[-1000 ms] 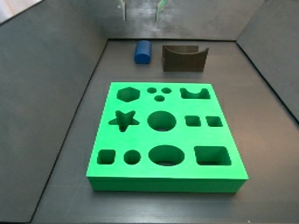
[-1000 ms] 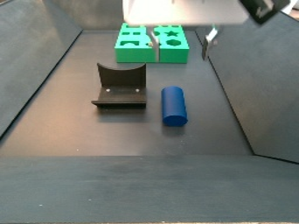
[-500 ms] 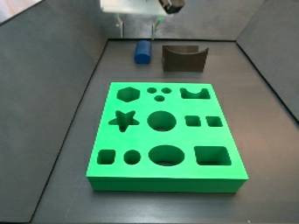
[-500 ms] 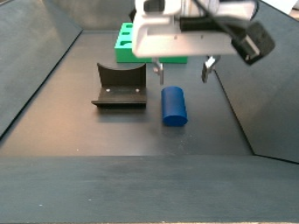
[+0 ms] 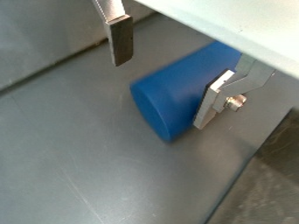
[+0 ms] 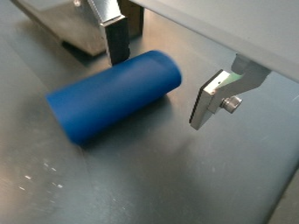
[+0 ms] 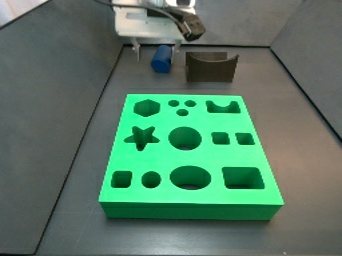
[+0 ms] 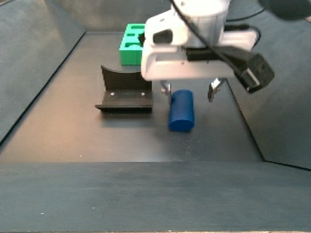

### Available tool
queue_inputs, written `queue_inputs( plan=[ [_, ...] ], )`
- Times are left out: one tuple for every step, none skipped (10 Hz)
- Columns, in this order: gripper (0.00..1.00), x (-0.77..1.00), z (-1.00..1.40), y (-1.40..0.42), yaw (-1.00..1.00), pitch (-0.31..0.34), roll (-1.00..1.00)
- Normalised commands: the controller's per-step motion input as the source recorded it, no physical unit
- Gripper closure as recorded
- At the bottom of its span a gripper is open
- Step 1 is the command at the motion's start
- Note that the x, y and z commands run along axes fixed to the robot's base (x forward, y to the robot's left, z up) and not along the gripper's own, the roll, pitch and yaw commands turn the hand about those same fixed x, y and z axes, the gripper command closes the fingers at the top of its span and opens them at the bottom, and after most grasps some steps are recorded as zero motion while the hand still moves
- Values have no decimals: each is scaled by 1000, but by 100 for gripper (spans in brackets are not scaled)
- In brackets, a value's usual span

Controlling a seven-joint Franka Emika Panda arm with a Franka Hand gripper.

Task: Pick up the oval object. Move up. Place the oval object on the fixture. Regrasp the oval object. Move to above the board. Insert the oval object.
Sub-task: Pick up the oval object.

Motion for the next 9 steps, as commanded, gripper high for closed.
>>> queue_inputs(
  plan=[
    [0,-91,-1000,0,0,-66,0],
    [0,-203,-917,0,0,-97,0],
    [0,31,40,0,0,90,0],
    [0,-31,0,-66,0,-49,74],
    [0,0,-69,100,0,0,-19],
    [0,-100,-37,69,-689,0,4],
    [0,46,0,120,-560,0,0],
    [0,0,0,0,0,0,0],
    [100,0,0,0,0,0,0]
  ],
)
